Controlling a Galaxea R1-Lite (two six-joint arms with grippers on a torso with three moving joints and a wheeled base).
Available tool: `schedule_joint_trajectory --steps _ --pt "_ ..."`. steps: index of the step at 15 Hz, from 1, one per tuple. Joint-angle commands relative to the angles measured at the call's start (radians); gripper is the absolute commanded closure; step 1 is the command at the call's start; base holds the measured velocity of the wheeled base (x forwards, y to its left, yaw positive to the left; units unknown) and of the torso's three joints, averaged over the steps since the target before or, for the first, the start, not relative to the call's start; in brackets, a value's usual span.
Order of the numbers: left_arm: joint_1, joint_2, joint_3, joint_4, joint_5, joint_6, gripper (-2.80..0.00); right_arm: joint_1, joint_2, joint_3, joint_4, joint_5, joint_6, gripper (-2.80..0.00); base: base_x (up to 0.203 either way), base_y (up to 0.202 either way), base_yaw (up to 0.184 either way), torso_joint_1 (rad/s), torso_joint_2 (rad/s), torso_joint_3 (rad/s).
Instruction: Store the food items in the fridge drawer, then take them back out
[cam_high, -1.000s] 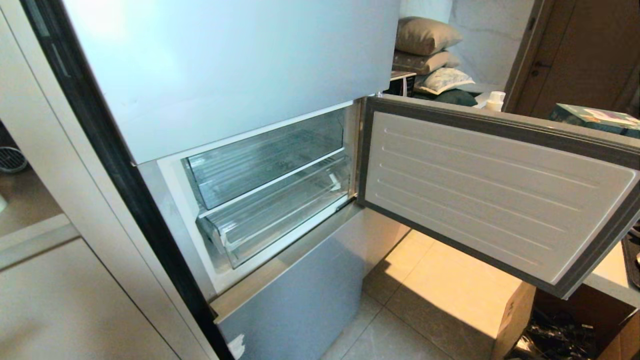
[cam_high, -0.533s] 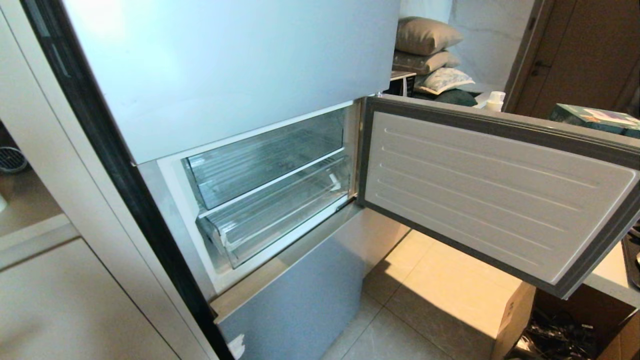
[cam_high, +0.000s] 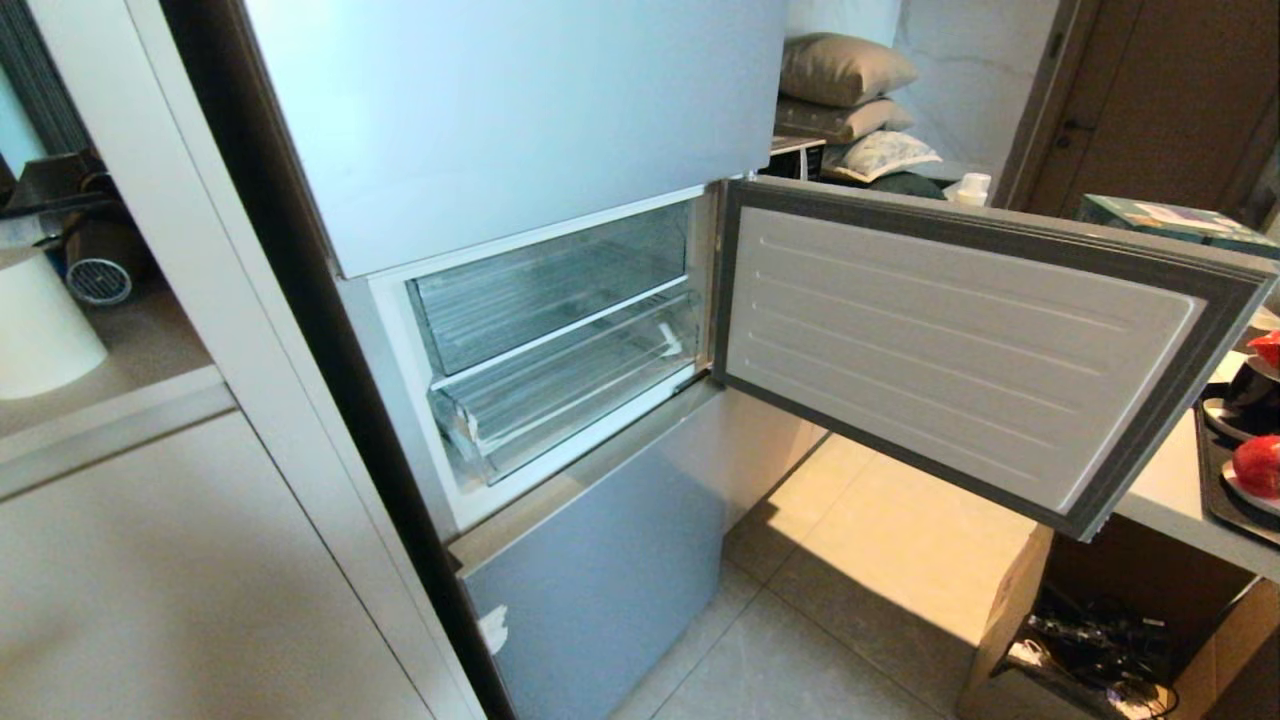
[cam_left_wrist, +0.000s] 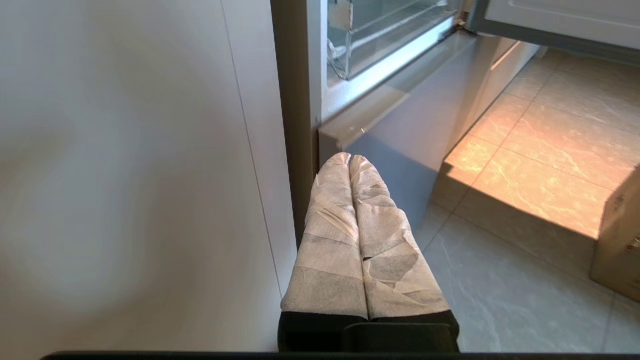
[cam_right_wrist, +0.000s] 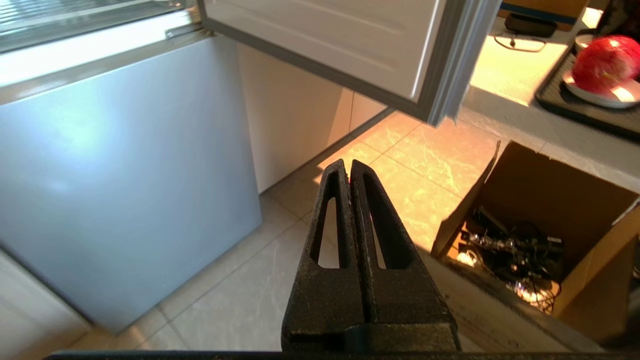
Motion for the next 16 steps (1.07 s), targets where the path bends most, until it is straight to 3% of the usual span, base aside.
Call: schedule_joint_trajectory --steps 1,7,10,13,16 --pt "0.000 0.000 0.001 0.000 0.000 0.000 0.00 0.000 0.002 0.001 -0.001 -0.001 -0.002 0.00 -0.200 0.000 0.003 0.002 0.00 0.004" --pt "0.000 0.000 0.001 0.000 0.000 0.001 0.00 0.000 0.002 0.001 -0.001 0.000 0.004 0.00 -0.190 0.000 0.002 0.002 0.00 0.001" --pt "0.000 0.000 -0.001 0.000 0.001 0.001 0.00 0.000 0.003 -0.015 0.003 -0.006 0.006 0.00 -0.020 0.000 0.000 -0.001 0.00 0.002" --pt "0.000 0.000 0.001 0.000 0.000 0.001 0.00 0.000 0.088 -0.200 0.047 -0.063 0.064 0.00 0.000 0.000 0.000 0.000 0.00 0.000" --pt "0.000 0.000 0.001 0.000 0.000 0.001 0.00 -0.016 0.392 -0.436 0.080 -0.145 0.232 0.00 0.000 0.000 0.000 0.000 0.00 0.000"
